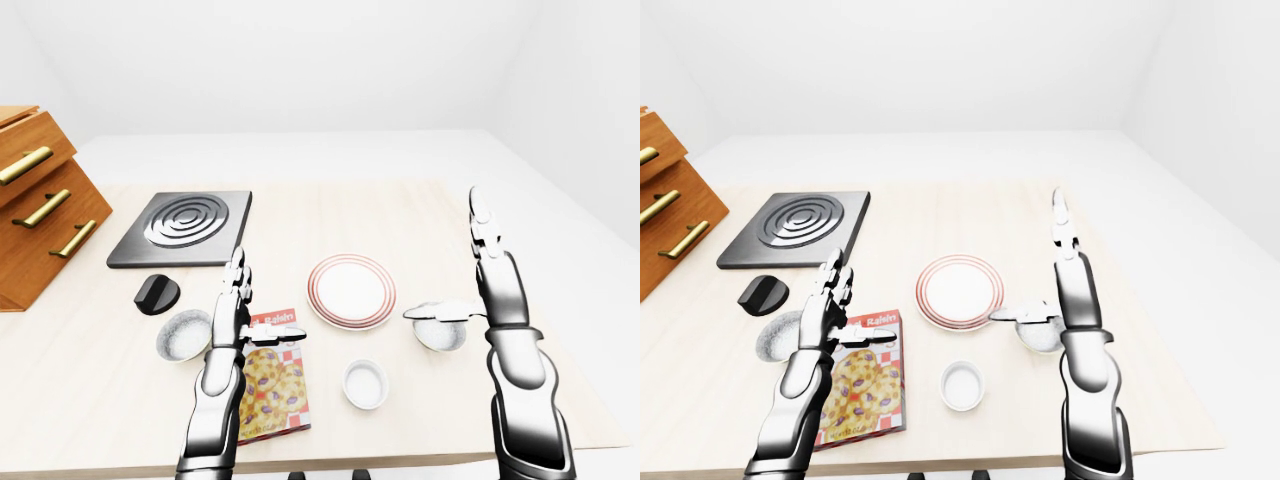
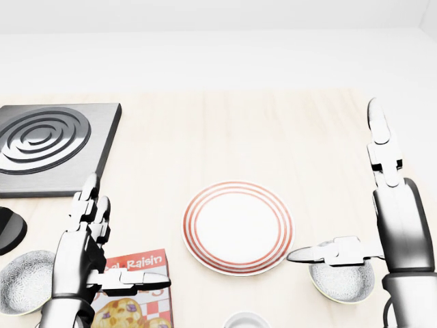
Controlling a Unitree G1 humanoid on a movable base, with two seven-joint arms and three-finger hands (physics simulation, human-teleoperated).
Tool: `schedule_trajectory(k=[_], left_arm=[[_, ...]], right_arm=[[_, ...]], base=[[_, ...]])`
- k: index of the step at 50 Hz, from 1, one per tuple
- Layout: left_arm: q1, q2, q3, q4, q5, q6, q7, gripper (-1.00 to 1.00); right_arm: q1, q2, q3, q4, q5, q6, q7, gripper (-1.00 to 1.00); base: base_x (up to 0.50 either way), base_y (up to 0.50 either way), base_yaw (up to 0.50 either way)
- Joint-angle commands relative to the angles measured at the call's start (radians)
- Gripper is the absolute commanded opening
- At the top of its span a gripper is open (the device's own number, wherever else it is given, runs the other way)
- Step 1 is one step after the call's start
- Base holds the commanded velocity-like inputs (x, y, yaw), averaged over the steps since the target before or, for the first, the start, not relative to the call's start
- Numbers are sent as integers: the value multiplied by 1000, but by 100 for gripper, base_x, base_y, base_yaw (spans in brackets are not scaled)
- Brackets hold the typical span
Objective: Pick the akita bowl next to the plate and place it on the plate.
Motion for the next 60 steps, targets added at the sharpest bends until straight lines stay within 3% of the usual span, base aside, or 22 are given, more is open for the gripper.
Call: schedule_trajectory(k=[1,9,11,12,15,17,18,23,24,25,26,29,32,35,36,37,40,42,45,49,57,60], left_arm=[[2,0,-1,-13,0,11,1,100],[-1,1,3,6,-5,-4,-2,100],[-2,1,4,3,-6,1,-1,100],[0,0,1,-15,-5,16,2,100],[1,0,2,-7,-6,8,0,100],[3,0,1,-18,-5,17,2,100],[-1,0,4,-1,-6,2,1,100],[-3,0,4,13,-6,-8,1,100],[0,0,3,-1,-6,3,3,100],[4,-1,0,-23,-5,21,5,100],[5,-1,0,-25,-5,23,6,100],[-1,0,3,8,-5,-6,3,100],[0,0,2,-5,-6,6,5,100],[-2,1,4,7,-7,-3,3,100],[2,-1,1,-15,-6,15,6,100],[1,0,3,-2,-6,4,4,100],[4,0,3,-9,-7,8,4,100],[0,1,5,11,-8,-9,1,100],[-1,1,6,18,-8,-15,1,100],[3,1,5,-3,-8,2,2,100],[0,1,7,18,-8,-15,1,100],[1,1,6,7,-8,-5,2,100]], right_arm=[[14,-8,-23,-68,-81,0,45,100],[39,-1,-25,-78,-149,0,58,100],[56,-3,-34,-102,-183,0,63,100],[60,-1,-37,-109,-191,0,66,100],[90,7,-55,-144,-194,0,86,100],[96,12,-60,-155,-197,0,96,100],[114,10,-68,-171,-217,0,101,100],[171,31,-99,-202,-255,0,127,100],[179,37,-108,-206,-258,0,133,100],[192,39,-117,-211,-268,-19,137,100],[200,45,-124,-216,-270,-26,146,100],[241,56,-146,-231,-311,-96,168,100],[267,81,-155,-247,-320,-131,202,100],[296,97,-159,-260,-336,-168,227,100],[304,104,-160,-268,-343,-175,239,100],[309,109,-163,-270,-349,-175,244,100],[327,124,-171,-269,-352,-175,249,100],[341,133,-174,-257,-357,-175,245,100],[359,148,-173,-244,-372,-175,240,100],[366,150,-179,-248,-399,-175,235,100],[387,160,-186,-213,-451,-175,188,100],[394,163,-189,-194,-470,-175,163,100]], base=[[0,0,0],[0,0,0],[0,0,0],[0,0,0],[0,0,0],[0,0,0],[0,0,0],[0,0,0],[0,0,0],[0,0,0],[0,0,0],[0,0,0],[0,0,0],[0,0,0],[0,0,0],[0,0,0],[0,0,0],[0,0,0],[0,0,0],[0,0,0],[0,0,0],[0,0,0]])
